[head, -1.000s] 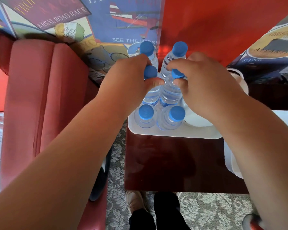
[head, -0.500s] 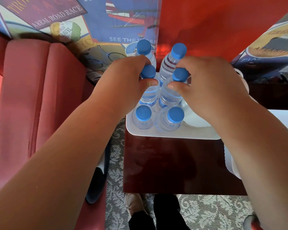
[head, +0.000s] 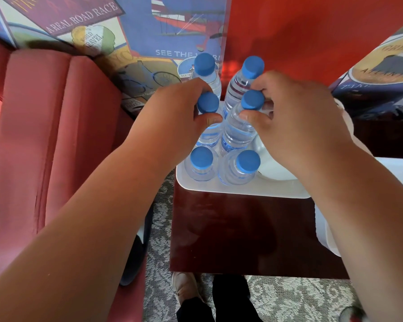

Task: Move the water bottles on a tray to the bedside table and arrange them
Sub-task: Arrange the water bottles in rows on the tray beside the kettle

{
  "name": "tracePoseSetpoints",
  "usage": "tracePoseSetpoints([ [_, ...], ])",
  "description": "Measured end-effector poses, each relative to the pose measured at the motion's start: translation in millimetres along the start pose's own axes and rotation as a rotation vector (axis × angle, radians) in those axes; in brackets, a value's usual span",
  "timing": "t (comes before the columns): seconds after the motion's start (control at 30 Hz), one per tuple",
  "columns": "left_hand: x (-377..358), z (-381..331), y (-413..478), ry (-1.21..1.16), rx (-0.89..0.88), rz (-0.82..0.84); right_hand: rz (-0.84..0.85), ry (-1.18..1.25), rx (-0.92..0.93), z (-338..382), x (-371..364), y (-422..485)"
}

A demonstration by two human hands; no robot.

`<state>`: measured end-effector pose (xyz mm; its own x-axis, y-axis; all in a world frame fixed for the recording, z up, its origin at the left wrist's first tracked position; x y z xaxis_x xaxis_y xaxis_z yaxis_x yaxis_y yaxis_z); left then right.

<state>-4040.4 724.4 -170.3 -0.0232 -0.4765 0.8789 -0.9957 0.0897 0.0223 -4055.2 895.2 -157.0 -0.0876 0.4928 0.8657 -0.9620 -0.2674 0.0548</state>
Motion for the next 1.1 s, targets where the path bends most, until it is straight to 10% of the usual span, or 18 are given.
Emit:
tracePoseSetpoints([
  [1.1, -3.8, 9.5, -4.8, -0.040, 0.022, -0.046, 0.125, 0.184, 0.175, -6.3, -12.1, -4.2],
])
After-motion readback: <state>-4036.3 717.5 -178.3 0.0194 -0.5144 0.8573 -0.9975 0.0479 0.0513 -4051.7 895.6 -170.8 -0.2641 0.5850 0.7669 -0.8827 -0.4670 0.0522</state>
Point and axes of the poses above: each hand's wrist, its own y-axis towards the middle knuckle, its own x-axis out of the back of the hand, z = x × y, the point moved 8 cm from there along y, towards the middle knuckle, and after that the axes turned 5 degrees about y, right-handed, at the moved point
